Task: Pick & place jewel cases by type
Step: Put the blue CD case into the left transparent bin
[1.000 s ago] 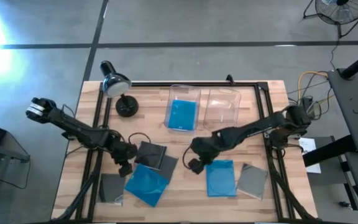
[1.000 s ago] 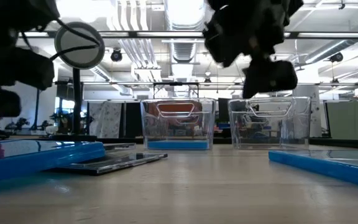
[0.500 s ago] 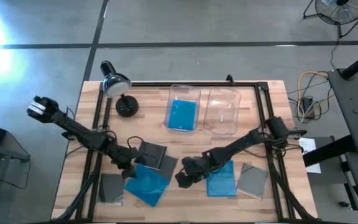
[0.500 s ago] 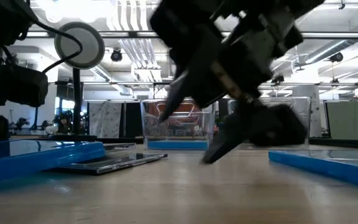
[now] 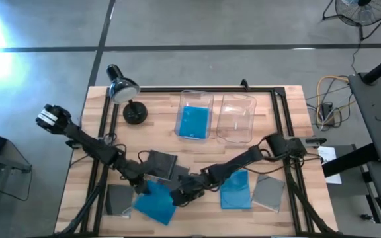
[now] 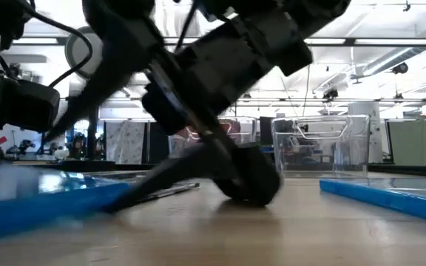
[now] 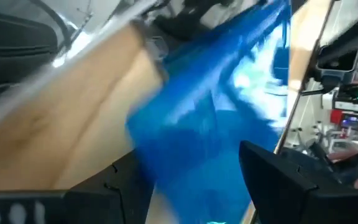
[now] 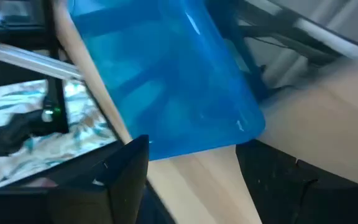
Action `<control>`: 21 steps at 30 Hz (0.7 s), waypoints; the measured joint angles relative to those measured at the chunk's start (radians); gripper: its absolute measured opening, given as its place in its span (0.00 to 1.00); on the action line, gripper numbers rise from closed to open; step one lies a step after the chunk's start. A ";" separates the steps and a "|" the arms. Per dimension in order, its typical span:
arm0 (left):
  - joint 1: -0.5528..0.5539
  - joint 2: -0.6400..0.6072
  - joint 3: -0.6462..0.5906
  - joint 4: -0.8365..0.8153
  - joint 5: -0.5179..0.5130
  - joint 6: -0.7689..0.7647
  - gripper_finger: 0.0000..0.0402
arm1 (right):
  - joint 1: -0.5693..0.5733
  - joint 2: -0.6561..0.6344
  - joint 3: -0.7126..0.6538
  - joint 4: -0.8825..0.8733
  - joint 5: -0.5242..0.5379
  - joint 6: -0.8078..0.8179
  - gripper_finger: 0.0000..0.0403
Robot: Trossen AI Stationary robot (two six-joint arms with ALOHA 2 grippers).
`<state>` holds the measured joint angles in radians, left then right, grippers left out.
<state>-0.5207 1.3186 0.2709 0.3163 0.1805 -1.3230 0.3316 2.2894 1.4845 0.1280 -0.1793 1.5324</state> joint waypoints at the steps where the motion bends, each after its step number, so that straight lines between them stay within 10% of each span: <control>1: -0.001 0.023 0.010 0.012 -0.004 -0.002 0.53 | 0.000 0.005 0.010 0.002 0.009 -0.001 0.58; 21: -0.042 0.208 0.190 0.019 -0.041 0.215 0.53 | -0.001 -0.082 0.027 -0.060 0.115 -0.239 0.52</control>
<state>-0.5629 1.5265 0.4606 0.3353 0.1390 -1.1081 0.3310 2.2072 1.5116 0.0684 -0.0643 1.2938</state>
